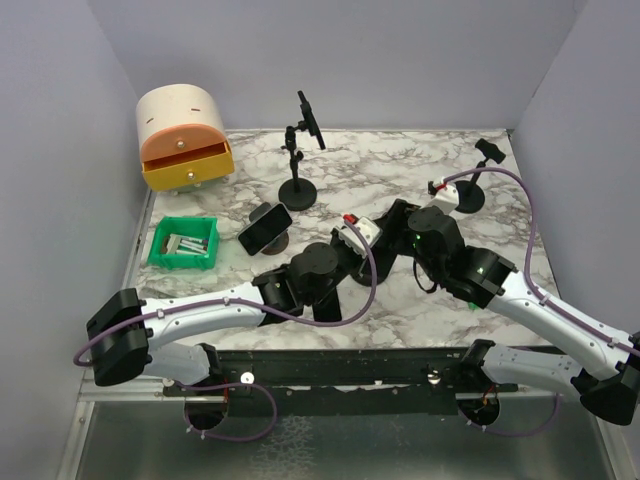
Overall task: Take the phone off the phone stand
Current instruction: Adjust the phone stand with the phone at the center of the board.
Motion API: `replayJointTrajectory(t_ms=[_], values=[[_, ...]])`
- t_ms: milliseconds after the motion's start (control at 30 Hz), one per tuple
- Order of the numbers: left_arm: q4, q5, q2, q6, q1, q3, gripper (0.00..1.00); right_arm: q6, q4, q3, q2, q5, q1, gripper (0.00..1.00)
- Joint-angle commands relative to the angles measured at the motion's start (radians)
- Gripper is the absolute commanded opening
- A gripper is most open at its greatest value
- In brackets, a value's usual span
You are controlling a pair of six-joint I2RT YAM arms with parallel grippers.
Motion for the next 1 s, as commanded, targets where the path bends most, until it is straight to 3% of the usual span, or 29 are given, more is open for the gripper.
replayJointTrajectory(t_ms=[0,967], values=[[-0.065,-0.160,0.020,0.062,0.006,0.029,0.02,0.002,-0.067,0.015,-0.005,0.035,0.006,0.01],[-0.107,-0.350,0.012,0.096,0.013,0.052,0.00,0.011,-0.134,-0.023,-0.036,0.114,0.006,0.00]])
